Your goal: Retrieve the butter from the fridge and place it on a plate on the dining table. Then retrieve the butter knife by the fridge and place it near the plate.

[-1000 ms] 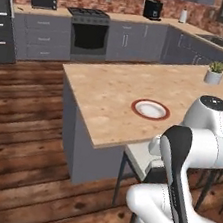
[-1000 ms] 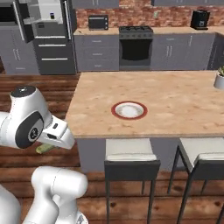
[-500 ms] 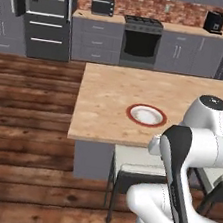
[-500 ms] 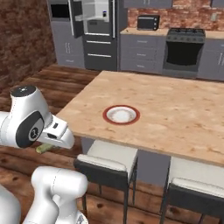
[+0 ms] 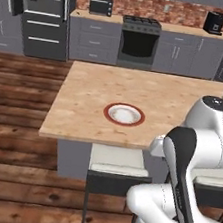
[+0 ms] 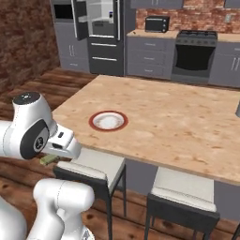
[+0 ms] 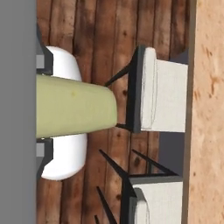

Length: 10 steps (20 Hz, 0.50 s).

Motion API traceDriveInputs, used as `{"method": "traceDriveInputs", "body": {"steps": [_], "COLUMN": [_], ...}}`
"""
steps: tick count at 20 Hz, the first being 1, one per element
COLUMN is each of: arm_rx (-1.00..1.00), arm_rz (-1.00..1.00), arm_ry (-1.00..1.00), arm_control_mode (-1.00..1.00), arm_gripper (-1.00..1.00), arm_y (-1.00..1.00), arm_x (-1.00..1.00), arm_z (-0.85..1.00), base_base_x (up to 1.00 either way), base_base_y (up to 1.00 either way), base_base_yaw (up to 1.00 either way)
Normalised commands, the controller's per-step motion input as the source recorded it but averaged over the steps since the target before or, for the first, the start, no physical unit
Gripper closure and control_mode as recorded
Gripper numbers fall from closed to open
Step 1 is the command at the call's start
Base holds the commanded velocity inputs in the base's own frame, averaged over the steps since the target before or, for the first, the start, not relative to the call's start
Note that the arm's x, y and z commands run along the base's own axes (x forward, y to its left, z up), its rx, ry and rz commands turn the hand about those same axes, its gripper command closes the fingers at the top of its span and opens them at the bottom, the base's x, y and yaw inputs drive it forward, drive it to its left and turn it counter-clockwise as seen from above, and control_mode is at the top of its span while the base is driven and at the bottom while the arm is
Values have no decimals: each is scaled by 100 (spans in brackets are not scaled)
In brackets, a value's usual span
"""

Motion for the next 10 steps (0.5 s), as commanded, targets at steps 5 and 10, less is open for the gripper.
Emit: {"method": "traceDriveInputs", "body": {"steps": [5, 10], "arm_rx": [0, 0], "arm_rz": [0, 0], "arm_ry": [0, 0], "arm_control_mode": [100, 100], "arm_gripper": [100, 100], "arm_y": [0, 0], "arm_x": [0, 0], "arm_z": [0, 0], "base_base_x": [61, 41], "base_base_y": [22, 28], "base_base_yaw": [-29, -11]}}
